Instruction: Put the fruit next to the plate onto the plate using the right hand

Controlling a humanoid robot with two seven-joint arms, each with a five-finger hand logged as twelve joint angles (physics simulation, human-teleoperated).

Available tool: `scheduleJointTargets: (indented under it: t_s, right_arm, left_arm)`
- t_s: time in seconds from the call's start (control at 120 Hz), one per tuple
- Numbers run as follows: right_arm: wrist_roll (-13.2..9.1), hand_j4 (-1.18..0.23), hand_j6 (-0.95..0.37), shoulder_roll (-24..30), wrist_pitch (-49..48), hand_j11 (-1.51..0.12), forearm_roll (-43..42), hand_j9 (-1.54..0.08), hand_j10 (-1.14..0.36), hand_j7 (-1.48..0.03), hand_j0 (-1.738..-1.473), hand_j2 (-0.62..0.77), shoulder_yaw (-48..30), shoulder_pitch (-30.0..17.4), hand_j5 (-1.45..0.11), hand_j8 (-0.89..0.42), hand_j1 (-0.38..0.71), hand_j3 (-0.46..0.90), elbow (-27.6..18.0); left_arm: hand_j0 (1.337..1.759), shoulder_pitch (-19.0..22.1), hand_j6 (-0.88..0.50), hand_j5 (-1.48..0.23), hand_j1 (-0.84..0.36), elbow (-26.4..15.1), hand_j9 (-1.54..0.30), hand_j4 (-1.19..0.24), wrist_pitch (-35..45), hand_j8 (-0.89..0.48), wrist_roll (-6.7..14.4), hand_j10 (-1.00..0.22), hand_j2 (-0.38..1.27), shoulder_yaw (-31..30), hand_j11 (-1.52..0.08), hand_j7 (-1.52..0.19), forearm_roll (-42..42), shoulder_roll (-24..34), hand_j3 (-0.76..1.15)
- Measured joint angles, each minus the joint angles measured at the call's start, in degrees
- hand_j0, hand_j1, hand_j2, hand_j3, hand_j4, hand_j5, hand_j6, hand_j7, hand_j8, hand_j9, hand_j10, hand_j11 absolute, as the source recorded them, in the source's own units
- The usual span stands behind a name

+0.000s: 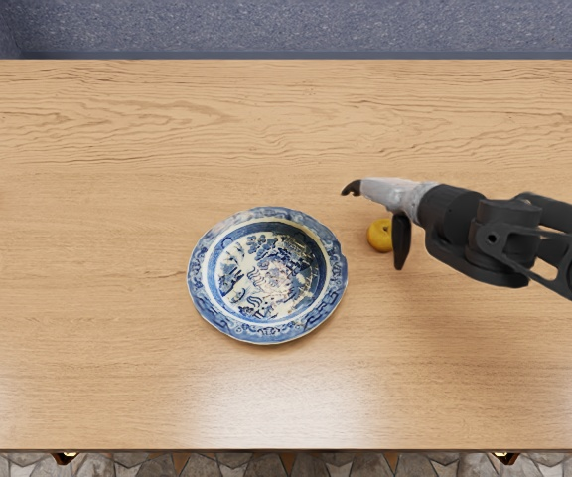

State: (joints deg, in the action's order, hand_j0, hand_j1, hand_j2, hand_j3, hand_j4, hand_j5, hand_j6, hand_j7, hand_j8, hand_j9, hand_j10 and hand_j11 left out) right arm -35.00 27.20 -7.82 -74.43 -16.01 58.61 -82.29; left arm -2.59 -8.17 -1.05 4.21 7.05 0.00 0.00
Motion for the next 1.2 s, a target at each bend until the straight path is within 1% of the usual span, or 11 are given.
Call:
scheduleJointTargets:
  t_s: [0.092, 0.275, 0.408, 0.625, 0.983, 1.2]
  right_arm:
    - [0.0, -0.17, -0.17, -0.4, 0.6, -0.22, -0.6, -0.22, -0.17, -0.22, -1.658, -0.03, 0.1, -0.7, -0.22, -0.17, -0.15, 0.00, 0.2]
    - [0.0, -0.25, -0.25, -0.5, 1.0, -0.32, -1.6, -0.32, -0.25, -0.32, -1.658, -0.05, 0.2, -1.4, -0.32, -0.25, -0.06, 0.00, 0.0]
    - [0.0, -0.28, -0.28, -0.5, 1.2, -0.36, -1.8, -0.36, -0.28, -0.36, -1.658, -0.05, 0.2, -1.7, -0.36, -0.28, -0.02, 0.00, 0.1]
    - [0.0, -0.30, -0.30, -0.6, 3.4, -0.39, -3.8, -0.39, -0.30, -0.39, -1.658, -0.06, 0.2, -3.2, -0.39, -0.30, 0.01, 0.00, 0.2]
    - [0.0, -0.31, -0.32, -0.7, 6.1, -0.40, -6.0, -0.40, -0.31, -0.40, -1.658, -0.06, 0.2, -5.0, -0.40, -0.31, 0.02, 0.00, 0.3]
    - [0.0, -0.36, -0.36, -0.7, 6.5, -0.46, -6.2, -0.46, -0.36, -0.46, -1.658, -0.07, 0.2, -5.8, -0.46, -0.36, 0.08, 0.00, 0.4]
  left_arm:
    - [1.658, 0.0, -0.02, -0.02, 0.33, 0.0, -0.02, -0.02, 0.0, -0.02, 0.0, -0.02, 0.00, 0.0, -0.02, -0.02, 0.0, 0.0, 0.00]
    - [1.658, 0.0, -0.02, -0.02, 0.33, 0.0, -0.02, -0.02, 0.0, -0.02, 0.0, -0.02, 0.00, 0.0, -0.02, -0.02, 0.0, 0.0, 0.00]
    - [1.658, 0.0, -0.02, -0.02, 0.33, 0.0, -0.02, -0.02, 0.0, -0.02, 0.0, -0.02, 0.00, 0.0, -0.02, -0.02, 0.0, 0.0, 0.00]
    - [1.658, 0.0, -0.02, -0.02, 0.33, 0.0, -0.02, -0.02, 0.0, -0.02, 0.0, -0.02, 0.00, 0.0, -0.02, -0.02, 0.0, 0.0, 0.00]
    - [1.658, 0.0, -0.02, -0.02, 0.33, 0.0, -0.02, -0.02, 0.0, -0.02, 0.0, -0.02, 0.00, 0.0, -0.02, -0.02, 0.0, 0.0, 0.00]
    - [1.658, 0.0, -0.02, -0.02, 0.33, 0.0, -0.02, -0.02, 0.0, -0.02, 0.0, -0.02, 0.00, 0.0, -0.02, -0.02, 0.0, 0.0, 0.00]
